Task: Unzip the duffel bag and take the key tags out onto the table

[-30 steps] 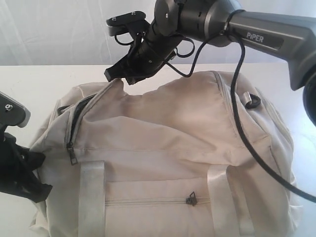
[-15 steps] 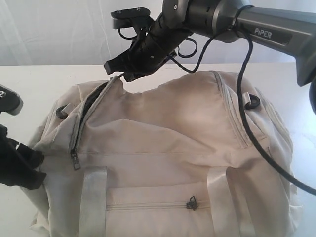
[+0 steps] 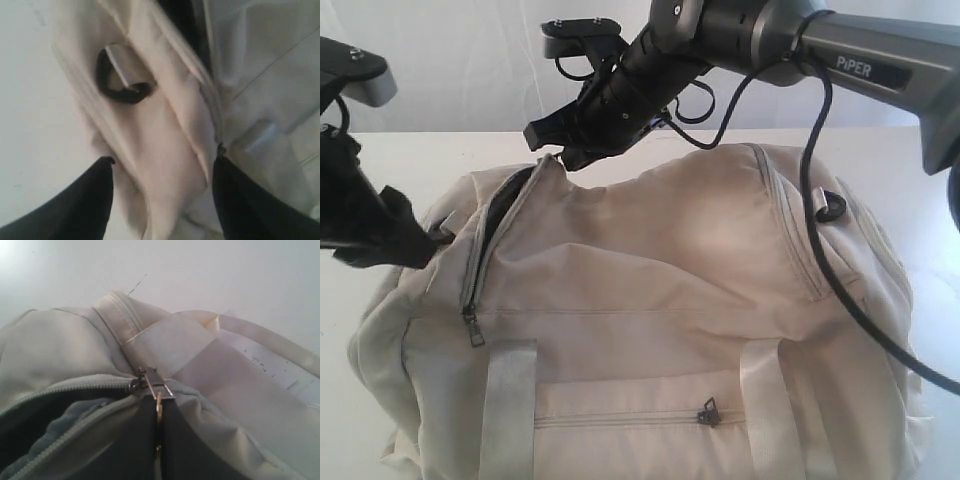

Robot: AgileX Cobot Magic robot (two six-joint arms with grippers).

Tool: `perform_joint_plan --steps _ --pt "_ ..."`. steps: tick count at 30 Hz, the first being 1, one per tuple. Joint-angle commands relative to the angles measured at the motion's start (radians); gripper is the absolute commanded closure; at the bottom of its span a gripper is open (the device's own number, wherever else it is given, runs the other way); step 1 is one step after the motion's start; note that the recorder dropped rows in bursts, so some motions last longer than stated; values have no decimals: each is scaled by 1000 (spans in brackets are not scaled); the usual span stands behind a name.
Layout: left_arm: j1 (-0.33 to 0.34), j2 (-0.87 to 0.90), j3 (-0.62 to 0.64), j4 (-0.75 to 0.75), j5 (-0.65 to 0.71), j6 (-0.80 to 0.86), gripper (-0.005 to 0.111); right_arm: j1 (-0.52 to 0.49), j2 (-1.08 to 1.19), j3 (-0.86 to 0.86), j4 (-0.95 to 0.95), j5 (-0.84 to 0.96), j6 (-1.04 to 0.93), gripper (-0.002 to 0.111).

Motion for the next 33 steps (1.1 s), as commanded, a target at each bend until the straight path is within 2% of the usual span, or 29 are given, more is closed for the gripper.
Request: perform_joint_plan --steps 1,5,9,12,25,28,33 --pt "134 122 -69 -326 -32 271 45 -10 -27 -3 5 24 -33 108" --pt "143 182 -89 -428 -149 354 45 -10 -35 -5 7 19 -35 108" --pt "143 211 -91 -597 -170 488 45 -10 -37 -5 55 19 -89 108" --pt "143 228 -91 -660 -193 543 45 -10 -37 -5 95 6 -125 108" --pt "134 331 -91 -671 -228 561 46 -10 -37 -5 121 -4 -127 108" --pt "134 344 -91 -671 -250 561 55 -10 -37 -5 125 -4 -127 108" --pt "134 347 -91 -671 -259 561 94 -10 -37 -5 125 -4 -136 108"
